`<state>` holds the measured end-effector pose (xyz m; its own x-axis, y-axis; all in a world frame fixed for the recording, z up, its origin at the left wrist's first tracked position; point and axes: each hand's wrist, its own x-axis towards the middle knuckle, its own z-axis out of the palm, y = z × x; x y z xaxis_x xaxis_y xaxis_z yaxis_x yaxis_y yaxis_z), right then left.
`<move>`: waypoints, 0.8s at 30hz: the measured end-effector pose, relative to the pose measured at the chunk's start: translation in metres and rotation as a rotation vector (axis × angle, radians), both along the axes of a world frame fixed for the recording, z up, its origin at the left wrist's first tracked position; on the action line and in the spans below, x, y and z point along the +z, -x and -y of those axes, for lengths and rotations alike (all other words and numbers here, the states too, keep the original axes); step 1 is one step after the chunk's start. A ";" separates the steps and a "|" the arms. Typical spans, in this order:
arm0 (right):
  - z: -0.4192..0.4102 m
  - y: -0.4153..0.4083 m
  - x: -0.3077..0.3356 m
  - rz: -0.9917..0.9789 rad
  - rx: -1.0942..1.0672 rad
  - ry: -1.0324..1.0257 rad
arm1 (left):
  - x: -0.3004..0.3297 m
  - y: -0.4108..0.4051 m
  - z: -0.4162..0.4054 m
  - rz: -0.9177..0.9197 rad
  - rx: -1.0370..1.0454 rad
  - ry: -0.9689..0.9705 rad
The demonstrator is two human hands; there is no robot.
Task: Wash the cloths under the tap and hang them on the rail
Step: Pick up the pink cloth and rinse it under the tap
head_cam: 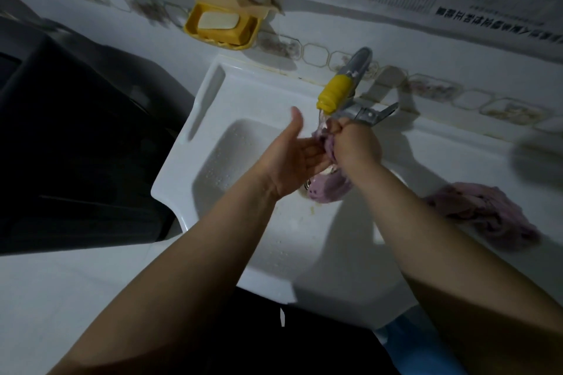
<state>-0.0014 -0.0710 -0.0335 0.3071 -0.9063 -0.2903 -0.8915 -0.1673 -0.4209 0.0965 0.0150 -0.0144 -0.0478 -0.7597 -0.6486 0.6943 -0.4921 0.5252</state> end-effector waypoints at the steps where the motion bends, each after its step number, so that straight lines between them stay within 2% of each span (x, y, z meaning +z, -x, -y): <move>1: 0.003 -0.001 0.000 0.066 0.002 -0.055 | 0.001 0.001 0.000 0.113 -0.019 -0.014; 5: -0.003 -0.004 0.004 0.444 -0.034 -0.391 | -0.002 -0.014 0.003 0.523 0.049 -0.032; 7: -0.003 0.006 0.004 0.535 0.040 -0.501 | -0.001 -0.029 0.005 0.691 0.058 -0.002; 10: -0.006 0.020 -0.002 0.510 0.185 -0.408 | 0.008 -0.049 0.011 0.916 0.028 0.049; 13: -0.012 0.023 -0.004 0.412 0.204 -0.233 | 0.015 -0.054 0.012 1.094 -0.027 0.088; 15: -0.016 0.024 -0.003 0.438 0.193 -0.161 | 0.016 -0.053 0.013 1.191 -0.129 0.084; 17: -0.016 0.027 -0.002 0.474 0.187 -0.124 | 0.016 -0.055 0.013 1.204 -0.294 0.060; 19: -0.014 0.029 0.004 0.517 0.162 -0.122 | 0.018 -0.058 0.013 1.263 -0.497 0.056; 21: -0.011 0.030 0.009 0.583 0.095 -0.171 | 0.017 -0.061 0.014 1.387 -0.607 0.075; 24: -0.006 0.026 0.016 0.713 -0.103 -0.306 | 0.015 -0.062 0.014 1.544 -0.540 0.075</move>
<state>-0.0270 -0.0651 -0.0179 0.4325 -0.8516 -0.2962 -0.3933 0.1174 -0.9119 0.1580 0.0006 0.0004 0.3176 -0.9012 -0.2949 -0.7147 -0.4319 0.5501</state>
